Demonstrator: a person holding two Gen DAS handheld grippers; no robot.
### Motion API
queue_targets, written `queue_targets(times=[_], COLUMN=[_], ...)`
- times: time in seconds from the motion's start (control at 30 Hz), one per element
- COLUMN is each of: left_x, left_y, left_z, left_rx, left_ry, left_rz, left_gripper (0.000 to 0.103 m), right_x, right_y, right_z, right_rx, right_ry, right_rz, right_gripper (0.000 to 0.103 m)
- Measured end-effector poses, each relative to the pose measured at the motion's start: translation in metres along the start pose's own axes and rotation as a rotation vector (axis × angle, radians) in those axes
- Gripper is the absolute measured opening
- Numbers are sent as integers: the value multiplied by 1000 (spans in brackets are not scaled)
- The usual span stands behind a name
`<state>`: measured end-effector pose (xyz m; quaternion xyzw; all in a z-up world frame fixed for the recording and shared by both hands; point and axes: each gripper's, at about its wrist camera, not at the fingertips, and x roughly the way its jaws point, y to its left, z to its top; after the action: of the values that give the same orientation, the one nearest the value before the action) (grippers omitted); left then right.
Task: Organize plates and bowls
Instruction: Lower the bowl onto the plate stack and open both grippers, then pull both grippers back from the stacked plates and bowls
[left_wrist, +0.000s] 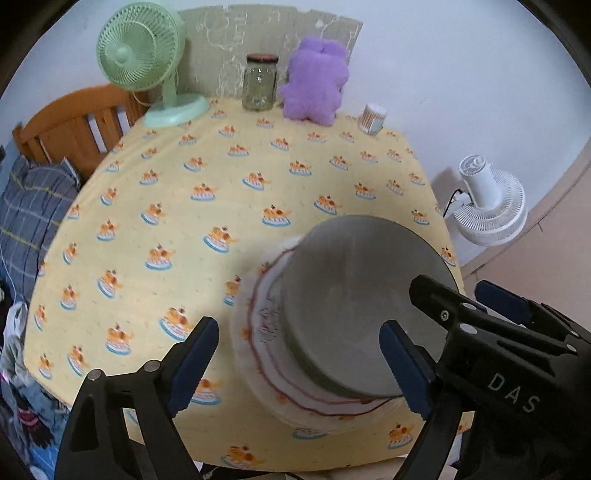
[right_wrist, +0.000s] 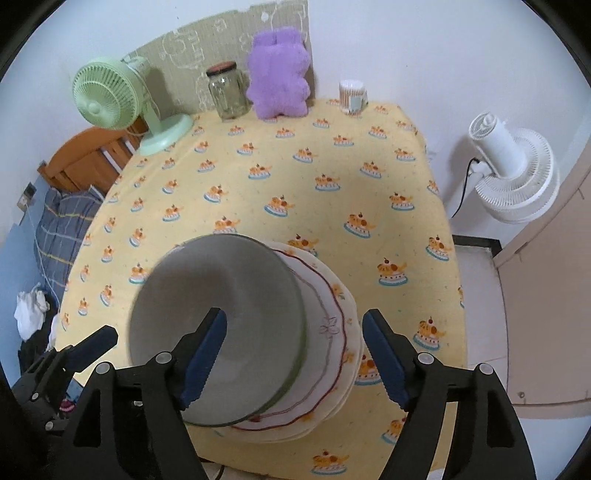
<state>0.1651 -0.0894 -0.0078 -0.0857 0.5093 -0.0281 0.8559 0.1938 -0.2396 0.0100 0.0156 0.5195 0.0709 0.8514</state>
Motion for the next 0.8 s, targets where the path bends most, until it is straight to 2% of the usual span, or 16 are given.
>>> queue_targets(times=[0.37, 0.53, 0.67, 0.8], left_x=[-41, -47, -46, -47], left_y=[66, 96, 118, 131], left_z=[-4, -16, -29, -46], left_rx=[168, 244, 226, 220], left_ry=[-147, -238, -259, -320], left_rz=[11, 55, 44, 57], left_gripper=[91, 91, 91, 92], right_x=[-35, -34, -32, -27], right_y=[67, 89, 104, 114], right_z=[-30, -51, -70, -91], right_rx=[132, 156, 148, 133], right_ry=[-156, -206, -244, -276], right_rz=[-85, -122, -136, -135], right_gripper=[80, 80, 80, 80])
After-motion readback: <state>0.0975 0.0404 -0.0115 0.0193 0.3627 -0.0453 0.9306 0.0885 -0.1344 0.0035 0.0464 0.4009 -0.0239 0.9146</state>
